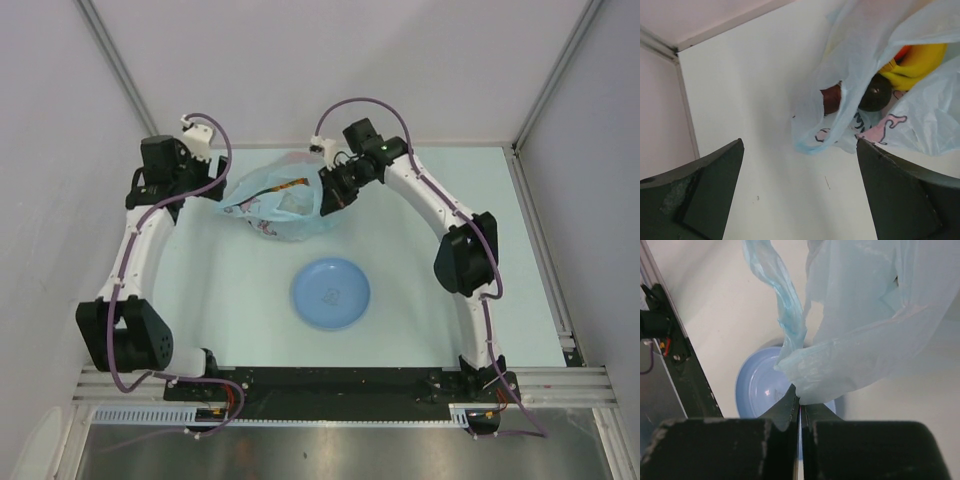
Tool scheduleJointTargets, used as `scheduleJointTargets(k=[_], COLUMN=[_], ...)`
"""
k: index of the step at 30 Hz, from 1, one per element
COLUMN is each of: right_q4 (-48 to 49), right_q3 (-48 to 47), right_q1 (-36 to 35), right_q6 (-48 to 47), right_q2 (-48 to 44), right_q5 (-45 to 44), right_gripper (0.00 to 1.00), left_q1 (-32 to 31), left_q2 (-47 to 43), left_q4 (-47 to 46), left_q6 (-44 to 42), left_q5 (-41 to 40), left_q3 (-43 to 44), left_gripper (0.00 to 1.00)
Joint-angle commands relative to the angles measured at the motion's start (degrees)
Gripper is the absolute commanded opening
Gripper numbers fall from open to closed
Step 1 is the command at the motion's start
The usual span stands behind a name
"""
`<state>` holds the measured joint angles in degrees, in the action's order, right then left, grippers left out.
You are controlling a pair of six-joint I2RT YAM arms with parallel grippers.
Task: Take the fake fruits out of the plastic bag
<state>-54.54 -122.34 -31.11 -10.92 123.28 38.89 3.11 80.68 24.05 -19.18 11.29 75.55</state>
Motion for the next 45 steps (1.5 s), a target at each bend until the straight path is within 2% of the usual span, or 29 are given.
scheduleJointTargets(k=[1, 5, 8, 13, 16, 22, 26, 30, 31, 33, 34, 36, 37, 38, 42, 43, 45], right_q4=[-2.41, -5.40, -4.17, -3.99, -2.76, -4.78, -4.34, -4.17, -4.17, -4.25, -4.25, -4.34, -4.26, -3.73, -1.19, 0.04, 1.28], right_q3=[2.99, 3.16, 3.07, 4.66, 4.92, 5.88, 8.87, 11.51, 11.95, 12.92, 13.09, 13.10, 13.01, 13.10, 11.08, 7.86, 2.67], right_q1=[-2.63, -2.82, -0.80, -0.61, -1.40, -1.06, -0.35, 0.17, 0.52, 0.97, 1.49, 2.37, 2.81, 4.12, 11.32, 13.08, 18.62], right_q6=[-5.95, -9.74, -5.52, -5.35, -5.43, -6.92, -7.80, -8.51, -8.59, -8.68, -8.68, -8.86, -8.60, -8.16, -4.91, -2.99, -1.83], right_q2=[-3.05, -3.22, -4.62, -6.65, -7.53, -8.84, -10.96, -12.63, -12.89, -13.42, -13.51, -13.60, -13.51, -13.51, -11.85, -11.14, -7.04], right_q5=[-3.47, -2.34, -1.11, -0.13, -2.07, -2.51, -3.99, -5.58, -5.67, -6.20, -6.55, -7.16, -7.69, -10.13, -14.45, -16.03, -16.57], right_gripper=[0.00, 0.00, 0.00, 0.00, 0.00, 0.00, 0.00, 0.00, 0.00, 0.00, 0.00, 0.00, 0.00, 0.00, 0.00, 0.00, 0.00], left_q1=[-0.65, -2.68, -5.92, -7.60, -7.60, -7.60, -7.68, -7.60, -7.60, -7.60, -7.60, -7.60, -7.60, -7.60, -8.30, -8.65, -9.44], left_q2=[0.09, 0.17, 1.49, 2.89, 6.84, 14.13, 15.64, 17.22, 17.40, 18.54, 18.89, 19.69, 19.86, 19.95, 20.39, 20.74, 23.36], left_q4=[3.26, 2.75, 5.04, 1.01, 0.20, 1.52, 0.03, 3.19, 4.41, 6.08, 8.09, 9.60, 10.13, 11.79, 16.02, 16.55, 17.52], left_q6=[-5.33, -9.46, -7.38, -6.57, -5.70, -4.47, -3.06, -2.97, -3.49, -4.46, -4.81, -5.34, -5.43, -5.17, -3.32, -2.62, -1.83], left_q5=[10.21, 7.18, 3.84, -3.10, -8.64, -10.67, -10.94, -9.18, -8.31, -7.78, -7.25, -6.81, -6.20, -5.58, 2.49, 4.08, 13.20], left_q3=[-0.05, -4.44, -3.57, -5.58, -2.79, 2.40, 3.37, 7.59, 8.90, 10.31, 11.89, 12.78, 13.56, 14.01, 19.45, 22.94, 30.13], left_gripper=[1.00, 1.00, 0.99, 0.95, 0.91, 0.90, 0.81, 0.69, 0.59, 0.50, 0.39, 0.24, 0.03, 0.00, 0.00, 0.00, 0.00])
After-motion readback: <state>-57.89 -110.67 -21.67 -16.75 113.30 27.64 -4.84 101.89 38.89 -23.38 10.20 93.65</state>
